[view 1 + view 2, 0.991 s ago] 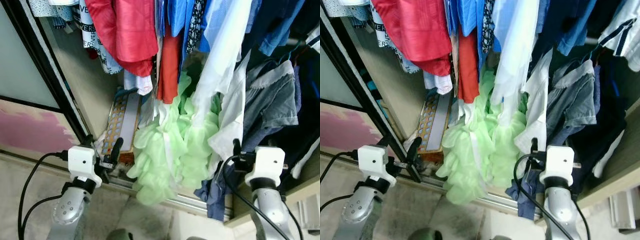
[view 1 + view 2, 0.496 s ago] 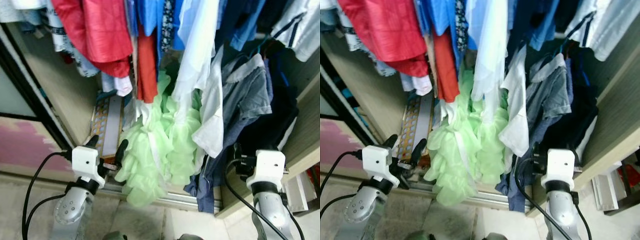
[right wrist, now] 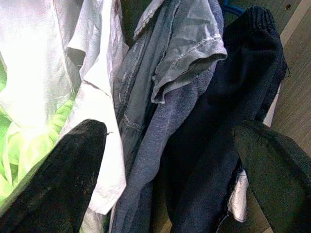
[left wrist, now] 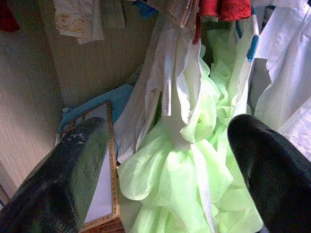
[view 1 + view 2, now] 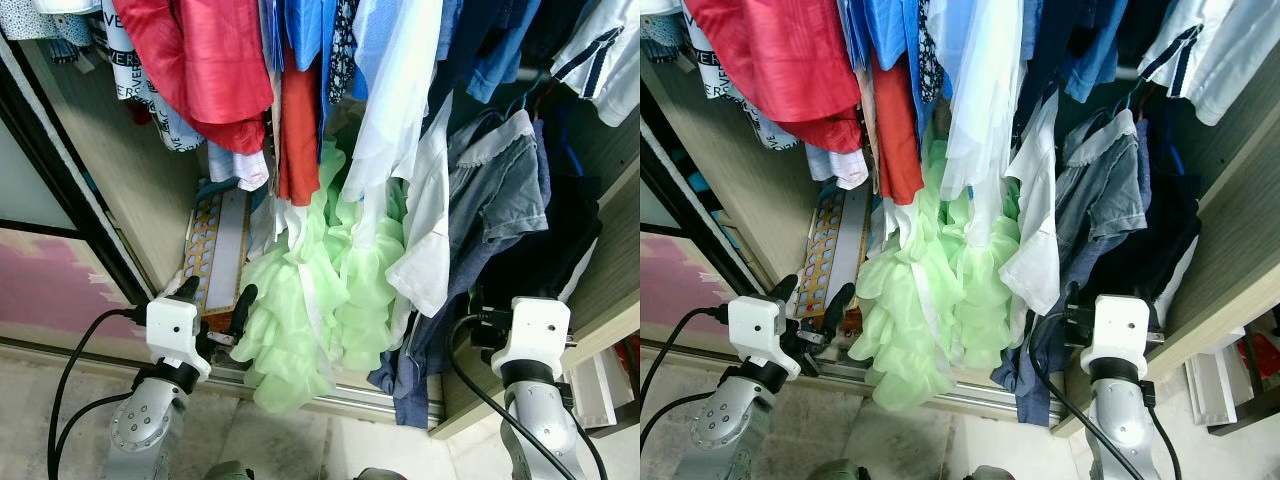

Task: Clean up the room

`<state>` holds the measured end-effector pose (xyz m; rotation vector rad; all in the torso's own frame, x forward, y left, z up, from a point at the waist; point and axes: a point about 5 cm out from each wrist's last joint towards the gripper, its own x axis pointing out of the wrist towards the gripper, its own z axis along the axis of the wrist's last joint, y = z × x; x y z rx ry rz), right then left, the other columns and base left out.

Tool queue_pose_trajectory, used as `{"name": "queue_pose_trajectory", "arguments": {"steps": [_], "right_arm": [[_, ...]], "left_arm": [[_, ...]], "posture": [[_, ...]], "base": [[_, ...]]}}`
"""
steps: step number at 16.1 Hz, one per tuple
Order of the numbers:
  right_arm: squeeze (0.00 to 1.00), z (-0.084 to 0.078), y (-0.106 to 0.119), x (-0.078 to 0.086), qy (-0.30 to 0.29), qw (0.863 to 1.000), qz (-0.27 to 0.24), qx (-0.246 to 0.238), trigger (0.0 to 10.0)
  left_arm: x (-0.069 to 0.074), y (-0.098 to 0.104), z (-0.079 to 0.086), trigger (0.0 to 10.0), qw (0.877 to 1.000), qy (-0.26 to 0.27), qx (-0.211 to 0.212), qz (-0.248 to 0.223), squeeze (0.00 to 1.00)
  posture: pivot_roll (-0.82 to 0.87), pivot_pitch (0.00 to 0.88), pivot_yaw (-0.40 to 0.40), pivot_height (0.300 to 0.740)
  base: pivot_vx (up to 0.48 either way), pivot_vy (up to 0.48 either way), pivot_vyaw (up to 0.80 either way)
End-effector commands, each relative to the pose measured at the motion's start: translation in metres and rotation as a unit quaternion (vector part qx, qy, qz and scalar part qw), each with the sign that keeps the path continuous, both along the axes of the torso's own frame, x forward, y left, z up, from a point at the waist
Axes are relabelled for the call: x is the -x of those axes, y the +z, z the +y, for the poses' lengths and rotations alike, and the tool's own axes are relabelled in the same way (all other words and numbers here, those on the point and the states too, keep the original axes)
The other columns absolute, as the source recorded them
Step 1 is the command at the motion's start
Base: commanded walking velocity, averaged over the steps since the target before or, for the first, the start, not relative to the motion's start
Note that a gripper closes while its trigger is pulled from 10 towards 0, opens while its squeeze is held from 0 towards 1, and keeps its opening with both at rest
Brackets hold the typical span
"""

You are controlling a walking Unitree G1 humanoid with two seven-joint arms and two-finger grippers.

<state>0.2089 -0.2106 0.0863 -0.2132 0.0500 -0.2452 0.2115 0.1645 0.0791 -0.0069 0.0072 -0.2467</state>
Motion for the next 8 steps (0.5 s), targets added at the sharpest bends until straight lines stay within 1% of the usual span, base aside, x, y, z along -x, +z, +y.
{"name": "queue_pose_trajectory", "arguments": {"steps": [1,8], "right_arm": [[0.0,-0.0011,0.0047,-0.0015,-0.006,1.0,-0.007,0.004,10.0],[0.0,-0.0011,0.0047,-0.0015,-0.006,1.0,-0.007,0.004,10.0]], "left_arm": [[0.0,-0.0011,-0.0006,10.0,1.0,-0.003,0.001,0.0,0.0],[0.0,-0.0011,-0.0006,10.0,1.0,-0.003,0.001,0.0,0.0]], "posture": [[-0.01,0.0,-0.045,0.74],[-0.01,0.0,-0.045,0.74]], "base": [[0.0,0.0,0.0],[0.0,0.0,0.0]]}}
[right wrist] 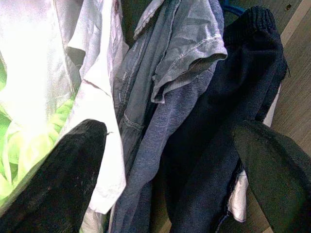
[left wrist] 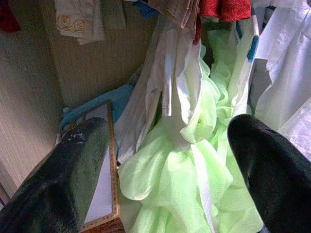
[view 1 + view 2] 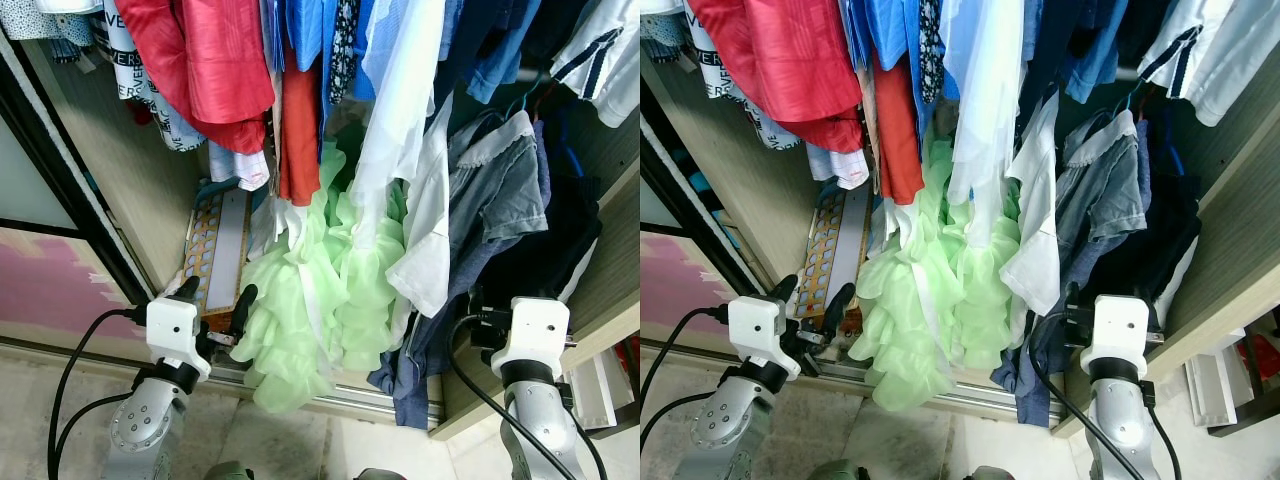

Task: Clean up the room

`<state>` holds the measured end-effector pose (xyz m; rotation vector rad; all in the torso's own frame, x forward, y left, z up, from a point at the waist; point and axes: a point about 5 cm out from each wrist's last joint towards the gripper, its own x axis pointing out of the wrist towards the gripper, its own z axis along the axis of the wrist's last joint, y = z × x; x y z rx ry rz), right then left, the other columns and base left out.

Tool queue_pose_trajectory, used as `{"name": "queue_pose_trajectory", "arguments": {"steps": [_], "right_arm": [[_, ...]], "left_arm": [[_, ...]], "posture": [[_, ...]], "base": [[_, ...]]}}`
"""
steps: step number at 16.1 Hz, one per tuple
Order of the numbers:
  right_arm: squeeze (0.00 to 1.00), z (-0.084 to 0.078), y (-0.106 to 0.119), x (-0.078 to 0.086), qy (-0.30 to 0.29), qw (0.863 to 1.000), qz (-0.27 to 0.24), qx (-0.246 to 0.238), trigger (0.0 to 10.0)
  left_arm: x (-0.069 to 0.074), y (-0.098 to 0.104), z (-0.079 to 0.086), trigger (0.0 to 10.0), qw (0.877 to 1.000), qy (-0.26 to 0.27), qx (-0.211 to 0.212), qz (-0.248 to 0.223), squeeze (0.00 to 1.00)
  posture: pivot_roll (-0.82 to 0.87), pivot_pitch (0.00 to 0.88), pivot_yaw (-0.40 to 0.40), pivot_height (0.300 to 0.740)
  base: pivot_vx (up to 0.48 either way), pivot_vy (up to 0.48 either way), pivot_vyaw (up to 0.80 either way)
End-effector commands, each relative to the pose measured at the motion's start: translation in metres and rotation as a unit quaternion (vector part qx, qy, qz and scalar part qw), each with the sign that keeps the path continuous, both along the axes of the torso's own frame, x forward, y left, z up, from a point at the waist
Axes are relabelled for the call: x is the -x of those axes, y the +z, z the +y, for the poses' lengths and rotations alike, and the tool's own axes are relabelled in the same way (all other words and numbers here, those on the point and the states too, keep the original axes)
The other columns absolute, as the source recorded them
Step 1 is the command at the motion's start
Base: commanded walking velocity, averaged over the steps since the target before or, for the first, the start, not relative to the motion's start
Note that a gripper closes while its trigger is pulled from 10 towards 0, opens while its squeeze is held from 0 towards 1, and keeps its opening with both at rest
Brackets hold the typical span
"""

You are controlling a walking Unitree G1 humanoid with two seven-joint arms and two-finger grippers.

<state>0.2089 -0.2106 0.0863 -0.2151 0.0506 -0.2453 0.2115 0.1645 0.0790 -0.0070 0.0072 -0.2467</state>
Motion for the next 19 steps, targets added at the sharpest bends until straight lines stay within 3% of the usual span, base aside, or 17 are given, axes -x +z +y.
{"name": "queue_pose_trajectory", "arguments": {"steps": [1,19], "right_arm": [[0.0,-0.0011,0.0048,-0.0015,-0.006,1.0,-0.008,0.003,10.0],[0.0,0.0032,0.0028,-0.0072,0.007,1.0,-0.003,0.01,10.0]], "left_arm": [[0.0,-0.0011,-0.0006,10.0,1.0,-0.003,0.001,0.0,0.0],[-0.0012,-0.0064,-0.0009,10.0,1.0,0.012,-0.018,0.013,0.0]], "posture": [[-0.01,0.0,-0.045,0.74],[0.0,0.0,-0.051,0.74]], "base": [[0.0,0.0,0.0],[0.0,0.0,0.0]]}}
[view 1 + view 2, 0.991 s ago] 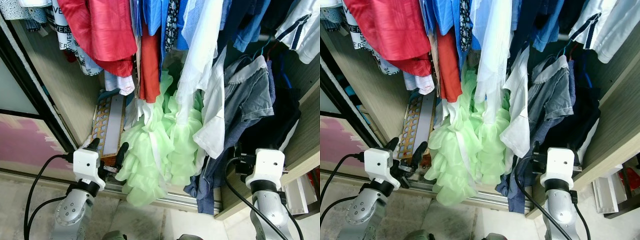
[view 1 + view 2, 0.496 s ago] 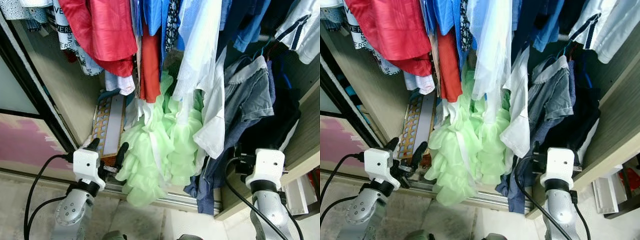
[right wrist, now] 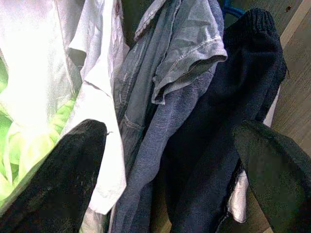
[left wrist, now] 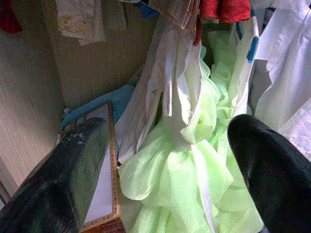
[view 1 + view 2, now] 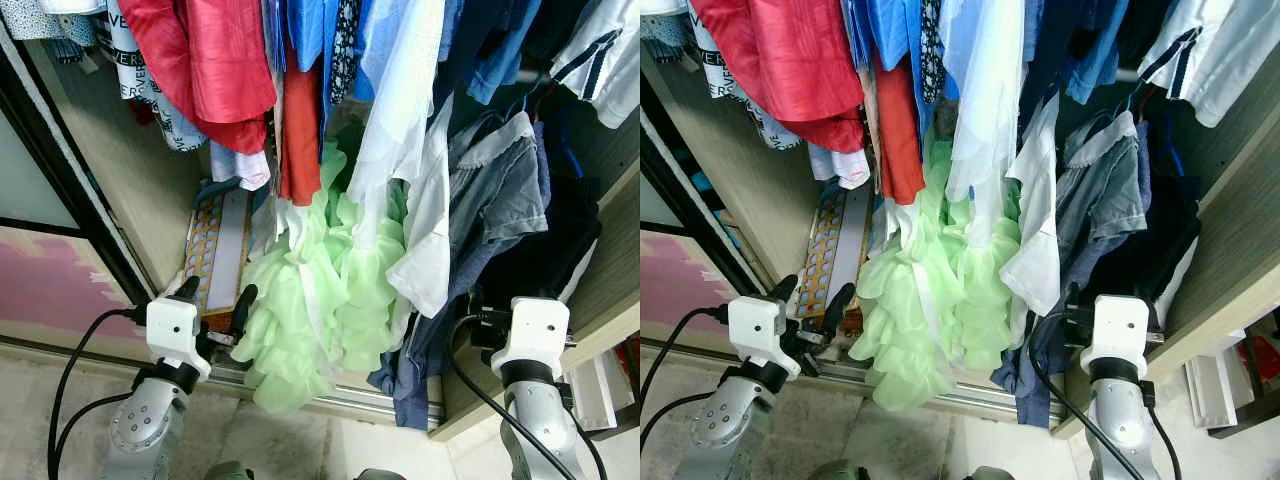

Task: Clean up the room

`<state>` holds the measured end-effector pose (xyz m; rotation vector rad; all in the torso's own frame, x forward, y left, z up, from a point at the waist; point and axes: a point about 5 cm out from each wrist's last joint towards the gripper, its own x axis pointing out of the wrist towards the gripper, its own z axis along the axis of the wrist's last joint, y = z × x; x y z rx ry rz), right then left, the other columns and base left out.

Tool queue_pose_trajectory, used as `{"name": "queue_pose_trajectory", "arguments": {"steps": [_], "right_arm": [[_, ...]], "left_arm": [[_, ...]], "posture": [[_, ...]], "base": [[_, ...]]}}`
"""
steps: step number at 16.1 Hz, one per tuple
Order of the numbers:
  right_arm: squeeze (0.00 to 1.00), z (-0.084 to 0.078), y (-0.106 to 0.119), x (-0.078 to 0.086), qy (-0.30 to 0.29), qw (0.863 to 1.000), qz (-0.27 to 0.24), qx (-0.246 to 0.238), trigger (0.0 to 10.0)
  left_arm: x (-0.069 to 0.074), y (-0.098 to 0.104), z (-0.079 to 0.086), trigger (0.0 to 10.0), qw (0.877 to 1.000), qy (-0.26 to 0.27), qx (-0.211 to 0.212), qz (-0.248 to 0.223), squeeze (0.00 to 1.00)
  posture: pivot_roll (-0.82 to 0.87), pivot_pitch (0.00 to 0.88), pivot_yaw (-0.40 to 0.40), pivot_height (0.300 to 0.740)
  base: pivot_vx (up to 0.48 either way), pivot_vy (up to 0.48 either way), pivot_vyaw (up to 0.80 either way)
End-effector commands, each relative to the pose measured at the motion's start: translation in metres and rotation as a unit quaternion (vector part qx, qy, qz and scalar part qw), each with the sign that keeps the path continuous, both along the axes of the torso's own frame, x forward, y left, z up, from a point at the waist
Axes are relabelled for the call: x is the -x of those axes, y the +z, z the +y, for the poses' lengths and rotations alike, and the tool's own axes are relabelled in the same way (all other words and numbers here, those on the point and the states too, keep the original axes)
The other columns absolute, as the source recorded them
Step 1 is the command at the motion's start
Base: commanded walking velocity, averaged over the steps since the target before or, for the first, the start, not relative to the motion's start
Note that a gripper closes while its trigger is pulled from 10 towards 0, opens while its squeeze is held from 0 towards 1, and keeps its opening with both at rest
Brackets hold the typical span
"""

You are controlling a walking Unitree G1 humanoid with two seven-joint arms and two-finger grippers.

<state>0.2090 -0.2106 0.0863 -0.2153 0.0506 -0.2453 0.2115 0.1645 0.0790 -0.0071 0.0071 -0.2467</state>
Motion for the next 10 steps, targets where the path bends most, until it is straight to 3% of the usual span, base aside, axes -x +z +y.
{"name": "queue_pose_trajectory", "arguments": {"steps": [1,10], "right_arm": [[0.0,0.003,0.0026,-0.0071,0.007,1.0,-0.003,0.01,10.0],[0.0,0.0038,0.0006,-0.0068,0.005,1.0,0.001,0.005,10.0]], "left_arm": [[-0.0013,-0.0062,-0.0008,10.0,1.0,0.014,-0.019,0.013,0.0],[-0.0047,-0.008,0.0028,10.0,0.997,0.052,-0.045,0.022,0.0]], "posture": [[0.0,0.0,-0.051,0.74],[0.0,0.0,-0.048,0.74]], "base": [[0.0,0.0,0.0],[0.0,0.0,0.0]]}}
